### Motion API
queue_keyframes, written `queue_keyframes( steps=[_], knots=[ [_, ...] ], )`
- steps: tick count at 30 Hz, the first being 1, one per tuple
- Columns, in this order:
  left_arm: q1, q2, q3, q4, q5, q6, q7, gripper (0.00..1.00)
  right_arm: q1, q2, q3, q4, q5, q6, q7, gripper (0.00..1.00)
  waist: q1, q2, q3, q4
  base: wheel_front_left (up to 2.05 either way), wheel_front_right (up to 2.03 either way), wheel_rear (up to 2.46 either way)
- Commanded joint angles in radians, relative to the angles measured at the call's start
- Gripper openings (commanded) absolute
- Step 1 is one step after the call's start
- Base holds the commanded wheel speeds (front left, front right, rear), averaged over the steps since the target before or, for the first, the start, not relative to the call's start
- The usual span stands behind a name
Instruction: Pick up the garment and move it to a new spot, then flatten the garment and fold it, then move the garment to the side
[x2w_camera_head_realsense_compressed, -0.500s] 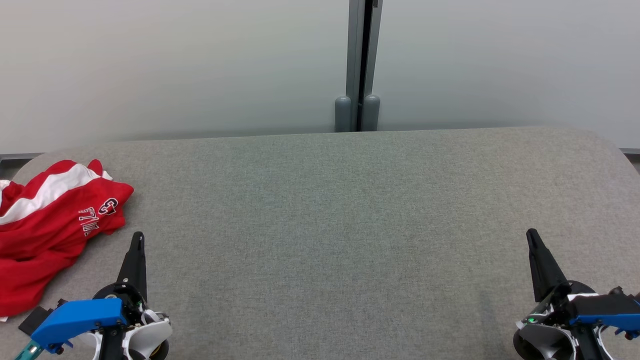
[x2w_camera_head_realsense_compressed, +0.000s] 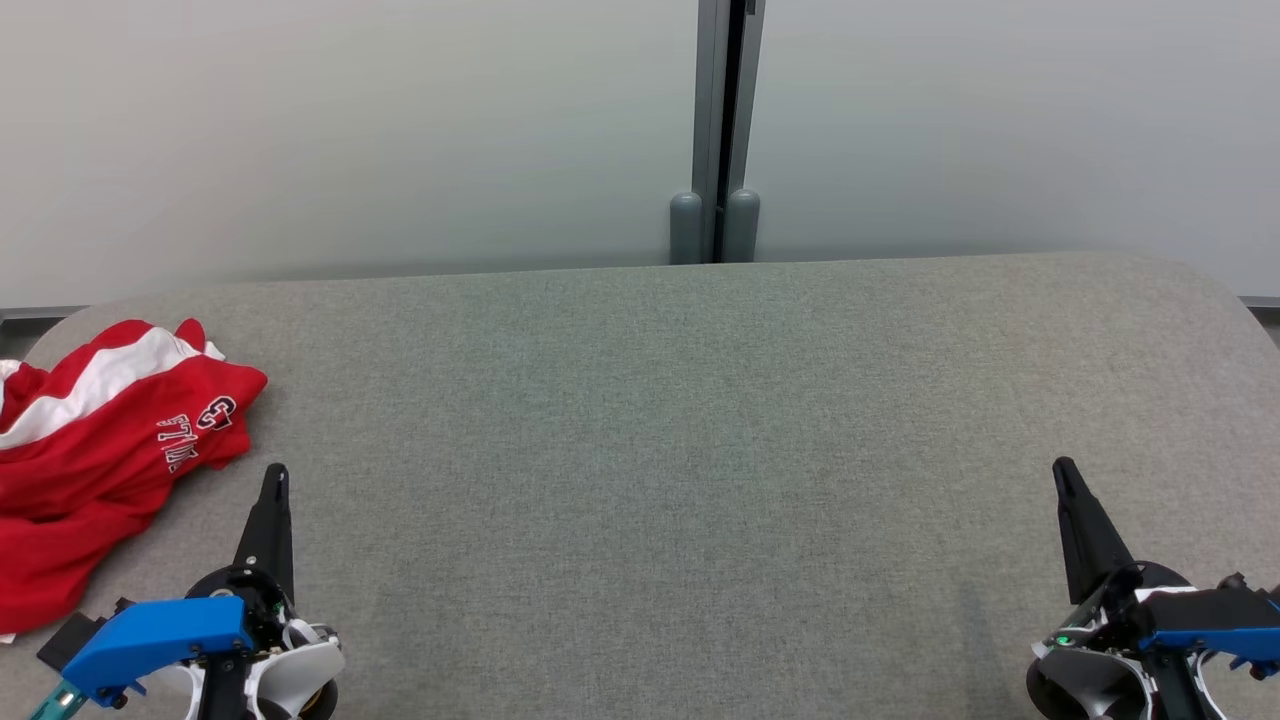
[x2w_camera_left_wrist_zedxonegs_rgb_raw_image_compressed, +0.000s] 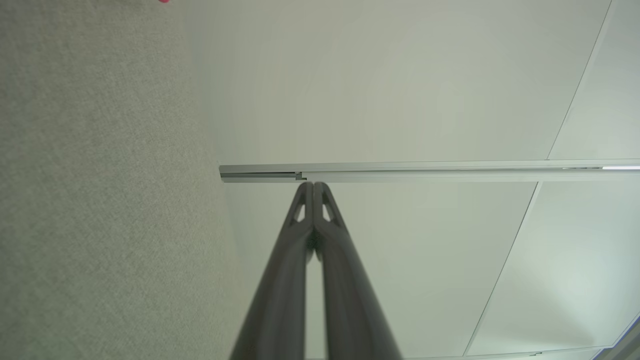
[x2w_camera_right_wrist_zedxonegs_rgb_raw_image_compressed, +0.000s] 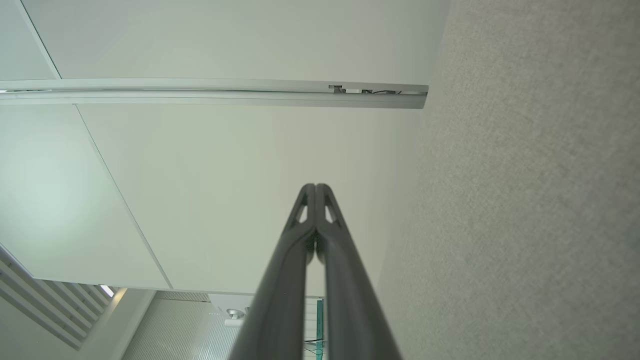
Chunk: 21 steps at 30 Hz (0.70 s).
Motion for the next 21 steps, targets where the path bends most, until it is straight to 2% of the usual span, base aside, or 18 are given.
queue_keyframes(
  steps=[1,2,6,13,21],
  knots=[
    [-0.010,0.002,0.001,-0.004,-0.002,-0.005,0.003,0.00,-0.011,-0.002,-0.003,0.001,0.003,0.000,0.001,0.00,0.0000,0.0000,0.000,0.000,0.00,0.00,0.00],
    [0.000,0.000,0.000,0.002,0.000,0.000,-0.001,1.00,0.001,0.000,0.001,0.001,-0.001,0.000,-0.001,1.00,0.0000,0.0000,0.000,0.000,0.00,0.00,0.00],
    [0.034,-0.007,-0.003,0.030,0.002,0.000,-0.005,1.00,0.029,0.006,0.007,0.029,-0.002,-0.002,-0.004,1.00,0.0000,0.0000,0.000,0.000,0.00,0.00,0.00],
    [0.035,-0.006,-0.017,0.007,0.021,0.000,-0.036,1.00,0.037,0.006,0.024,0.009,-0.028,-0.001,-0.036,1.00,0.0000,0.0000,0.001,0.001,0.00,0.00,0.00],
    [0.032,-0.005,-0.027,-0.017,0.119,0.000,-0.079,1.00,0.048,0.004,0.042,-0.022,-0.111,-0.001,-0.078,1.00,0.0000,0.0000,0.003,0.002,0.00,0.00,0.00]
  ],
)
